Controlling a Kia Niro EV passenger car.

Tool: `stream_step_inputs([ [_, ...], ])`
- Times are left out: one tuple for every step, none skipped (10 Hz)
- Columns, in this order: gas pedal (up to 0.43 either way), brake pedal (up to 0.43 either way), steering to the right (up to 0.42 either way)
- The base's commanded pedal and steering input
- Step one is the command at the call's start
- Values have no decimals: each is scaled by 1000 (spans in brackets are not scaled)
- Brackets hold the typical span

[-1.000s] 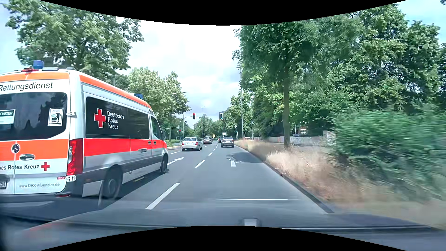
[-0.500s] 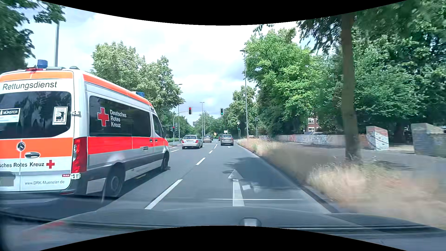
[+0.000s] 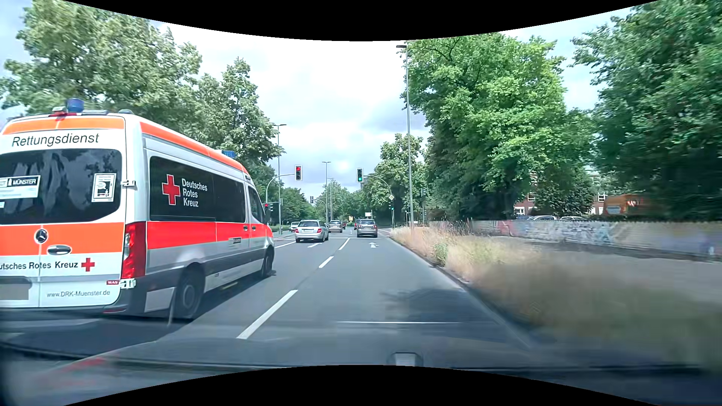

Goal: Follow the waypoints while adhering to traffic rules and regulations

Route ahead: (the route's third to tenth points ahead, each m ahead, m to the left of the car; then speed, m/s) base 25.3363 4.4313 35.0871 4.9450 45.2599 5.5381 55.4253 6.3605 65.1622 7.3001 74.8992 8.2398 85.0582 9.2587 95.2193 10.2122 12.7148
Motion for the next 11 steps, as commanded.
stream_step_inputs([
  [157, 18, -11],
  [157, 18, -12],
  [157, 18, -12],
  [157, 18, -12],
  [157, 18, -12],
  [157, 18, -12],
  [157, 18, -11],
  [157, 18, -11],
  [150, 18, -11],
  [150, 18, -11],
  [150, 18, -11],
])
